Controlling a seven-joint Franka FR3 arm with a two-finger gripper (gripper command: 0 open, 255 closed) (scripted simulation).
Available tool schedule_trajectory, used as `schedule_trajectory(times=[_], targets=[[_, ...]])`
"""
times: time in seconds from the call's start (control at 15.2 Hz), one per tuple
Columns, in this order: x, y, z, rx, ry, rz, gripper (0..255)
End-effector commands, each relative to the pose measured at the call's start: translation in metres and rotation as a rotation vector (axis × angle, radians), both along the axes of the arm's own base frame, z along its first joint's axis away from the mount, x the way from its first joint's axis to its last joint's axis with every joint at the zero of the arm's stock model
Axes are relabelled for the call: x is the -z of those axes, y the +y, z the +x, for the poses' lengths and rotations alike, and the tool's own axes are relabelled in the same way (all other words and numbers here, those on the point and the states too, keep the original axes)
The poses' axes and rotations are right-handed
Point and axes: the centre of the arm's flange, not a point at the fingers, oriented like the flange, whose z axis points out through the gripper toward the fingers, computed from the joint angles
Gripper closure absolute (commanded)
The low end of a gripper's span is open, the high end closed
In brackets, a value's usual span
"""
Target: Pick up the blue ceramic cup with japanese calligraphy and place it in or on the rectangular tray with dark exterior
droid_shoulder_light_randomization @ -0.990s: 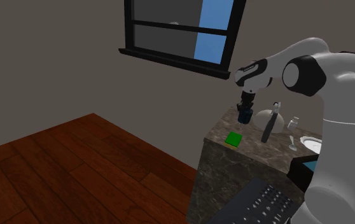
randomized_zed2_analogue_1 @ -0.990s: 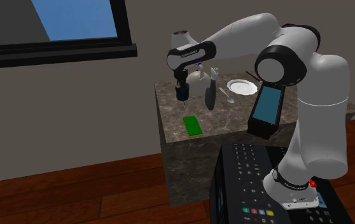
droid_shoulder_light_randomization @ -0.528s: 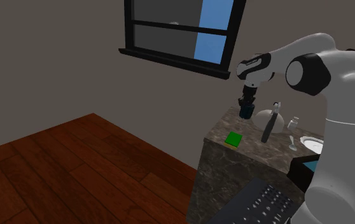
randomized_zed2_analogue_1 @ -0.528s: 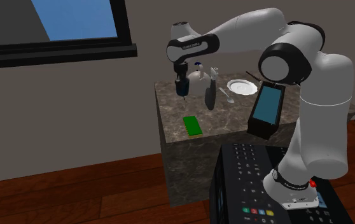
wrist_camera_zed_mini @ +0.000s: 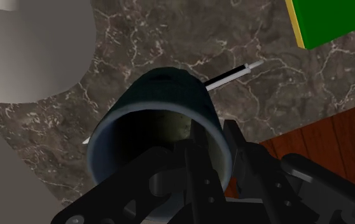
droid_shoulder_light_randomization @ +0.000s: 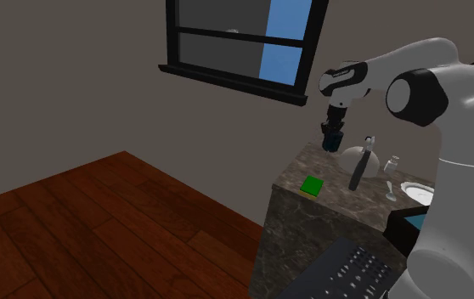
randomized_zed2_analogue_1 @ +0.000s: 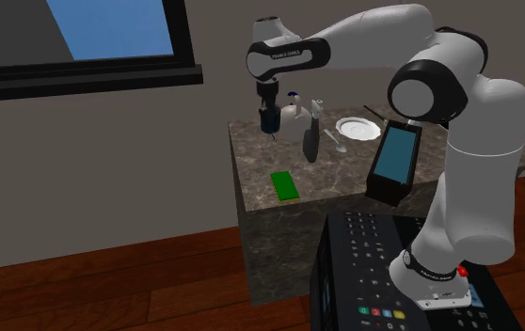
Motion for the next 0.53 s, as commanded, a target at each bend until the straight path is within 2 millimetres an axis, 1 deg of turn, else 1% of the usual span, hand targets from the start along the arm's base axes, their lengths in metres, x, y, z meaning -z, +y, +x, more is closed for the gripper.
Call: schedule_trajectory(times=[0.0,0.46], targets=[[-0.012,0.0,0.0,0.0,0.0,0.0,255],[-0.049,0.0,0.0,0.0,0.0,0.0,255]])
